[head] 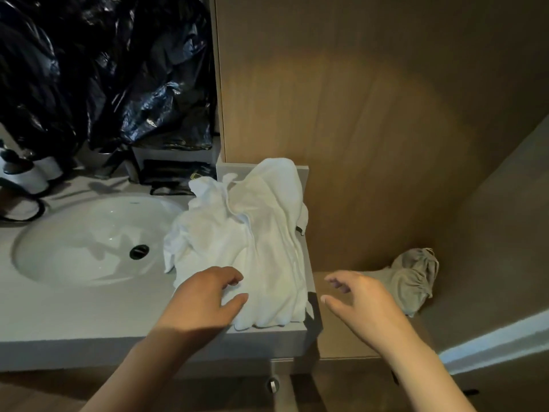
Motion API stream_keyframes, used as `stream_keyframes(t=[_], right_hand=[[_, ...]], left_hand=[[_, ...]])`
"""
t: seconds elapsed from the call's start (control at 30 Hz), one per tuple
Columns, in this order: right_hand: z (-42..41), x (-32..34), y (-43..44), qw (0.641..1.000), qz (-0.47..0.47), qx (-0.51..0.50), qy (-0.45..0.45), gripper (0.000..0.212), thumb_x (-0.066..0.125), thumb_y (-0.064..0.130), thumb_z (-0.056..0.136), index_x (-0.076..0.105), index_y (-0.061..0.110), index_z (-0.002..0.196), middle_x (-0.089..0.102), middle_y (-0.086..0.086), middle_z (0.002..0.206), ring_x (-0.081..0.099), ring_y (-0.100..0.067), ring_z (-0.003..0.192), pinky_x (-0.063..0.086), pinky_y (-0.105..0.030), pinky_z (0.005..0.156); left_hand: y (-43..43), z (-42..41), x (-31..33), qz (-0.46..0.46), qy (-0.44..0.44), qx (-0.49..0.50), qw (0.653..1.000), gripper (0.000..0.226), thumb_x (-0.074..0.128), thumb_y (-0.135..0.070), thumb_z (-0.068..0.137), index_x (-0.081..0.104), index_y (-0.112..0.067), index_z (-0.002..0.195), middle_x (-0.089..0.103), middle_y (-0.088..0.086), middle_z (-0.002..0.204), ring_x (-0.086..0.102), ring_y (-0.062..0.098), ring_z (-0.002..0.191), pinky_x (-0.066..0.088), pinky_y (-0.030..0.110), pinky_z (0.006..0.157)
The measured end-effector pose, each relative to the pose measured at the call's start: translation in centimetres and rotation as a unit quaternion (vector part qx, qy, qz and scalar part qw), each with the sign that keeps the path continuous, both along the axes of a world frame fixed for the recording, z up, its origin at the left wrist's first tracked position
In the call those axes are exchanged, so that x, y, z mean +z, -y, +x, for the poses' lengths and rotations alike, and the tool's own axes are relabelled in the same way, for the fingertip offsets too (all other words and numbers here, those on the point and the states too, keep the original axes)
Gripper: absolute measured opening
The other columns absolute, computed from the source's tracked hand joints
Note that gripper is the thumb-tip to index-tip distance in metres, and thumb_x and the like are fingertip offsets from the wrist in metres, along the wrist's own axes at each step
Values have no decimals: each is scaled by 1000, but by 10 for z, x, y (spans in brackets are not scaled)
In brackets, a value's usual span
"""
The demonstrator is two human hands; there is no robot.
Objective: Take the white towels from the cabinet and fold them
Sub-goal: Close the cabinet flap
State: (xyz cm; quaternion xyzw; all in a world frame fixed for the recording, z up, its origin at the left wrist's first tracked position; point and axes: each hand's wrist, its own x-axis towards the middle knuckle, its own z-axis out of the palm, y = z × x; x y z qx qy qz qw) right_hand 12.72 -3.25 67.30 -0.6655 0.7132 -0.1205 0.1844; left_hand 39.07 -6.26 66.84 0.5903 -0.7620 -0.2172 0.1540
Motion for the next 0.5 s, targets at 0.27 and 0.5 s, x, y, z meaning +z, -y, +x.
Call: stream_keyframes(t=[0.27,0.5], right_hand=[[22,4,79,994,-38,50,93,38,63,41,92,62,25,126,64,11,112,58,-4,98,46,-19,80],[49,-5,126,988,-6,45,146,49,64,43,91,56,14,129,62,-4,119,58,-20,108,47,-34,91]], left_hand=[[48,5,3,-25,-15,33,999,34,58,-46,87,63,-28,115,63,-15,111,53,1,98,38,16,80],[66,17,-18,-48,-13,51,997,32,75,-36,81,68,-23,109,68,-10,104,64,9,90,40,12,74]])
